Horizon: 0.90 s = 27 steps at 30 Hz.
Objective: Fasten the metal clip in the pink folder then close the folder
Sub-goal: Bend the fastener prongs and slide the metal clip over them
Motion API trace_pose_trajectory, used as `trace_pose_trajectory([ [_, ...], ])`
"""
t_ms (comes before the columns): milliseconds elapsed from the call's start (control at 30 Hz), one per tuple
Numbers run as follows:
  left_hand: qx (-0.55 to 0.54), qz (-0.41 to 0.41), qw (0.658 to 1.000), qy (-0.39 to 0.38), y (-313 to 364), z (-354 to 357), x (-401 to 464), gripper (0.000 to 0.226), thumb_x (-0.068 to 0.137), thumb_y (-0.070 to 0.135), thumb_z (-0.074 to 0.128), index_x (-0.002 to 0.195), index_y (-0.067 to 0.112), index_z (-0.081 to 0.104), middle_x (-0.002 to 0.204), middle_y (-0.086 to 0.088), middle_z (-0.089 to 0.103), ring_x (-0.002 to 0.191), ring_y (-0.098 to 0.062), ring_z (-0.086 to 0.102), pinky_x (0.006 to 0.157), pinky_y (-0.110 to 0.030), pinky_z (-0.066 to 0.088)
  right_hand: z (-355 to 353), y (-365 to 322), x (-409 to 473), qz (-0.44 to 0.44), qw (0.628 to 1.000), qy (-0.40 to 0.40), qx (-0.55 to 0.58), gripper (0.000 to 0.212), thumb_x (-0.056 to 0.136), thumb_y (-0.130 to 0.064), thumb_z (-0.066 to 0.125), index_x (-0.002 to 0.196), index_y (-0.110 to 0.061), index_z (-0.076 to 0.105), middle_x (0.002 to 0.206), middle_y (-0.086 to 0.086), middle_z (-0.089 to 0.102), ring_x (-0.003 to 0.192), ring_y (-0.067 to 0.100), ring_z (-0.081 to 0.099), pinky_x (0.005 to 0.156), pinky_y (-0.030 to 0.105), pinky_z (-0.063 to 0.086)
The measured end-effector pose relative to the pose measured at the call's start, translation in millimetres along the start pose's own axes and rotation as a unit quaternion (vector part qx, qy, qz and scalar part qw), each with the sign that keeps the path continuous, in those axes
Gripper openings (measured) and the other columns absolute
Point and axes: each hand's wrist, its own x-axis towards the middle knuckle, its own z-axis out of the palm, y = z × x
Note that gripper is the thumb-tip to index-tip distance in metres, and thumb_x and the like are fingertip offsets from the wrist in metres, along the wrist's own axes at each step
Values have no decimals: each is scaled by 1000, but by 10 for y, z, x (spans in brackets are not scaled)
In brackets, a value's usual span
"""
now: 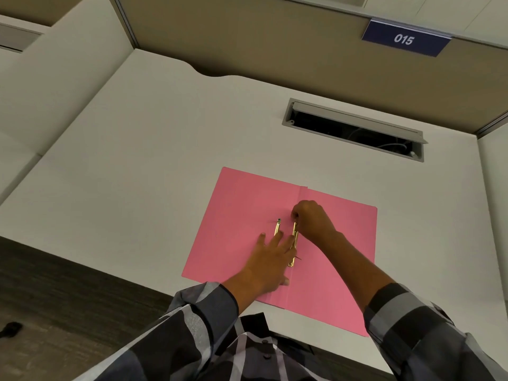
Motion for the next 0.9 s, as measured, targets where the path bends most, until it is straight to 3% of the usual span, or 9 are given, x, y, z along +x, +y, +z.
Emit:
trace_pose_trajectory([
  [167,5,2,1000,-2,-7,6,4,90,92,63,66,162,19,30,177,-9,15,162,-39,13,122,-70,26,-36,40,38,48,995,31,76,18,89,5,72,101,-1,83,104,16,79,93,29,73,92,40,62],
  [333,3,2,1000,-1,-12,8,-6,90,92,63,66,162,19,31,176,-9,16,162,-38,13,122,-70,27,-18,134,17,118,976,71,166,13,82,-6,85,95,-4,85,98,13,80,82,17,65,84,33,57],
  [433,-10,3,1000,-2,-22,6,-11,90,91,63,67,161,19,32,176,-8,16,162,-37,14,123,-69,25,1,163,-63,151,953,66,255,16,81,-5,87,96,-2,85,91,14,81,80,23,70,84,37,61],
  [633,-58,23,998,-2,-121,-8,-22,94,89,63,71,162,19,33,176,-5,17,163,-34,12,128,-65,18,84,144,-409,256,869,134,402,6,89,-8,80,88,-3,77,81,16,78,76,40,77,73,50,68],
  [767,-70,36,997,-9,-181,-26,-31,102,86,60,75,165,19,24,177,-3,14,163,-33,11,129,-63,13,255,47,-786,320,831,47,453,29,91,-20,81,91,7,72,72,20,78,56,27,73,56,37,65],
  [900,-84,50,995,-2,-256,-41,-34,100,82,58,80,162,22,31,176,-1,17,162,-31,14,129,-60,13,327,-86,-989,348,744,-38,569,33,91,-18,82,97,12,70,81,25,80,57,26,75,52,32,63],
])
